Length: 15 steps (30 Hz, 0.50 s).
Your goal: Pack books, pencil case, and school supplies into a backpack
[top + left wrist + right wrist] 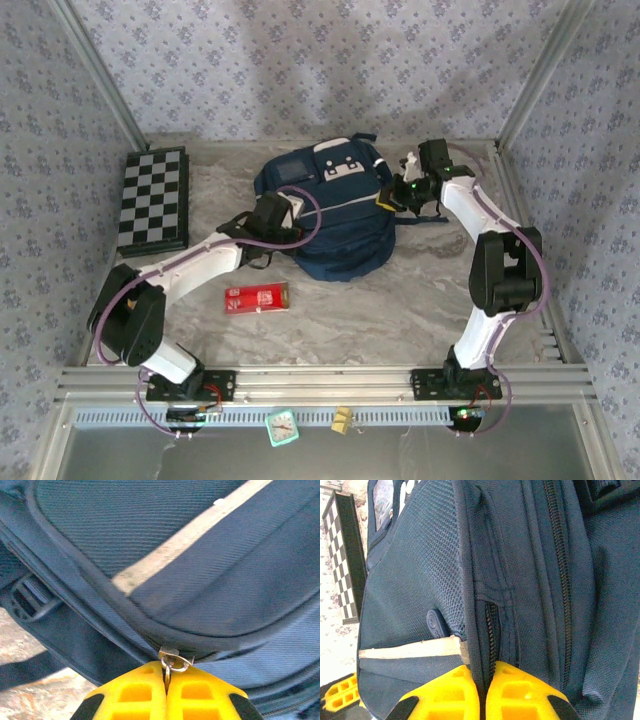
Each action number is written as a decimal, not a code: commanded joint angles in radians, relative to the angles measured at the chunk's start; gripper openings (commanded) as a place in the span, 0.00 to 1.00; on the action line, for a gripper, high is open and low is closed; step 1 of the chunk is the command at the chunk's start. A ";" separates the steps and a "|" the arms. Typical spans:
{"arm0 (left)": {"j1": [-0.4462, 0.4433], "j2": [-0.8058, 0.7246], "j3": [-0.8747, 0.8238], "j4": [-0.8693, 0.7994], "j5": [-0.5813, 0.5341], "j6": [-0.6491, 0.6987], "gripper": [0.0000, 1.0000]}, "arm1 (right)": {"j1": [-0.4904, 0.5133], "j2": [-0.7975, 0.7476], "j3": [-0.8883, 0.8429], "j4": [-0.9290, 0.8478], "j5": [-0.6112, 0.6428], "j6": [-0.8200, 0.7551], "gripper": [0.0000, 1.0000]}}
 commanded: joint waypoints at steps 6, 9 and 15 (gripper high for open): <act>0.083 -0.014 -0.032 0.102 -0.063 0.271 0.00 | -0.064 0.023 0.100 -0.036 0.078 -0.082 0.00; 0.090 -0.007 -0.048 0.157 -0.080 0.348 0.00 | -0.068 0.032 0.119 -0.040 0.073 -0.096 0.00; 0.114 0.004 -0.059 0.250 -0.103 0.427 0.00 | -0.076 0.081 0.135 -0.041 0.047 -0.128 0.00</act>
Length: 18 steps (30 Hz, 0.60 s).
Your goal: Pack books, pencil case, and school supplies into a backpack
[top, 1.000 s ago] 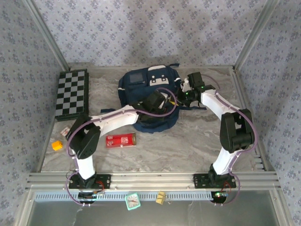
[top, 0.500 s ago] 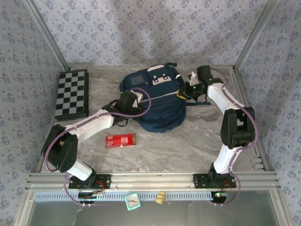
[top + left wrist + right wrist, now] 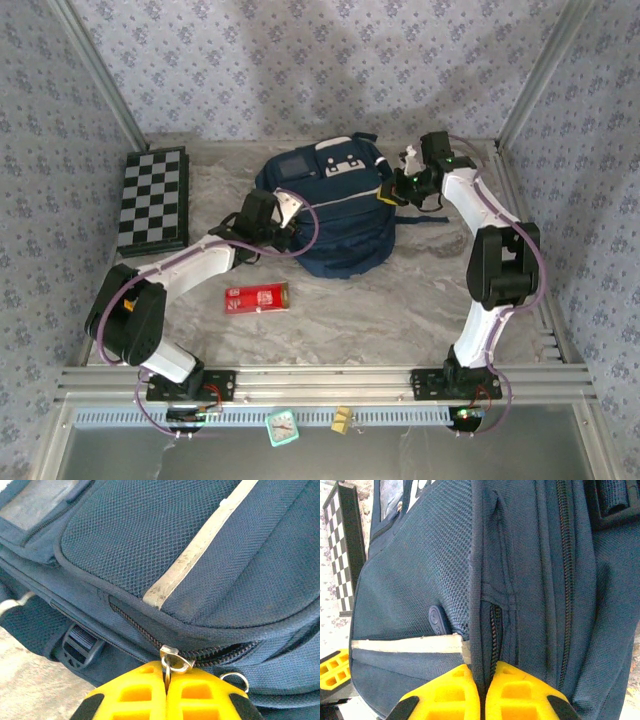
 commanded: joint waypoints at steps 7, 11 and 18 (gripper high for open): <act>0.061 0.034 0.079 -0.045 -0.100 -0.002 0.00 | -0.028 0.062 0.063 0.036 0.096 -0.029 0.00; 0.061 0.018 0.057 -0.020 -0.063 -0.063 0.02 | 0.008 0.057 0.057 0.041 0.115 -0.031 0.05; 0.054 -0.085 0.025 -0.097 -0.002 -0.193 0.42 | 0.024 0.007 0.011 0.054 0.102 -0.011 0.37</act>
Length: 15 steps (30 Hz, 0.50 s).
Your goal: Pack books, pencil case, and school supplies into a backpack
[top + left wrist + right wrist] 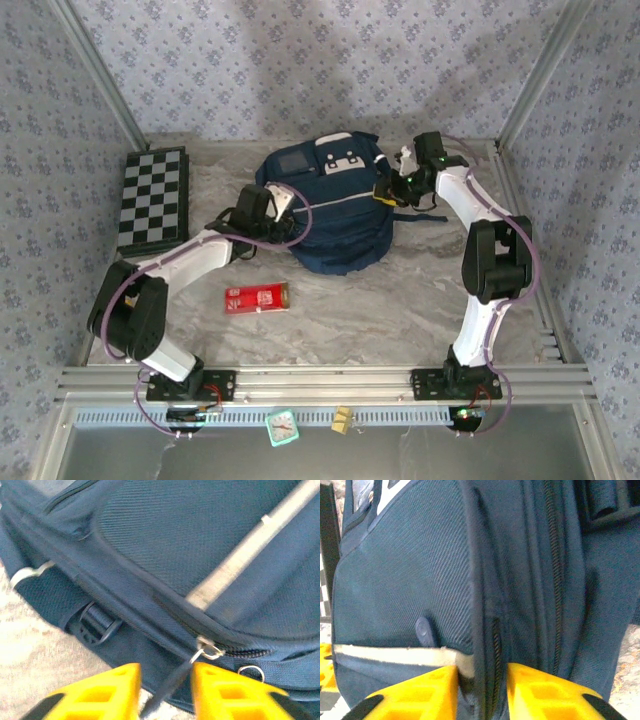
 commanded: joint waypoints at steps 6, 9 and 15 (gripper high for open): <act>0.006 -0.304 -0.066 -0.159 0.005 -0.282 0.69 | 0.014 -0.179 -0.129 0.030 0.080 0.049 0.57; 0.012 -0.378 -0.091 -0.277 -0.047 -0.413 0.73 | 0.036 -0.259 -0.228 0.073 0.093 0.090 0.62; 0.055 -0.443 -0.142 -0.518 -0.065 -0.636 0.75 | 0.179 -0.391 -0.369 0.099 0.177 0.171 0.66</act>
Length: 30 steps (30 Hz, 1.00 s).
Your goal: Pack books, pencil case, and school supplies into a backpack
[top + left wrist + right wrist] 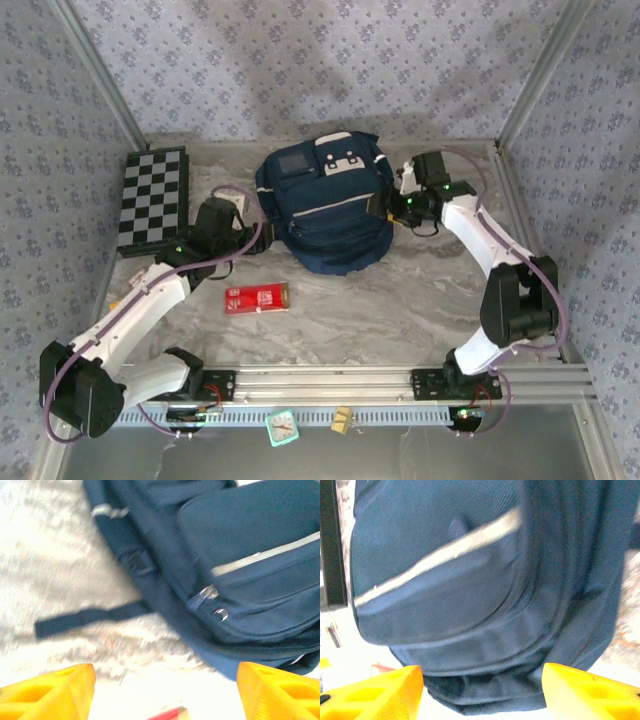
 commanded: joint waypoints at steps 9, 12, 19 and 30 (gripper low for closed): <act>0.176 -0.172 -0.274 -0.323 0.021 -0.369 0.77 | 0.416 0.009 -0.148 0.126 0.155 0.165 0.68; 0.221 -0.203 -0.325 -0.341 0.033 -0.384 0.77 | 0.500 0.083 -0.126 0.158 0.165 0.184 0.68; 0.256 -0.192 -0.411 -0.213 0.168 -0.379 0.76 | 0.608 0.222 -0.064 0.196 0.168 0.206 0.68; 0.094 -0.163 -0.430 -0.102 0.217 -0.484 0.75 | 0.591 0.258 -0.072 0.188 0.169 0.203 0.68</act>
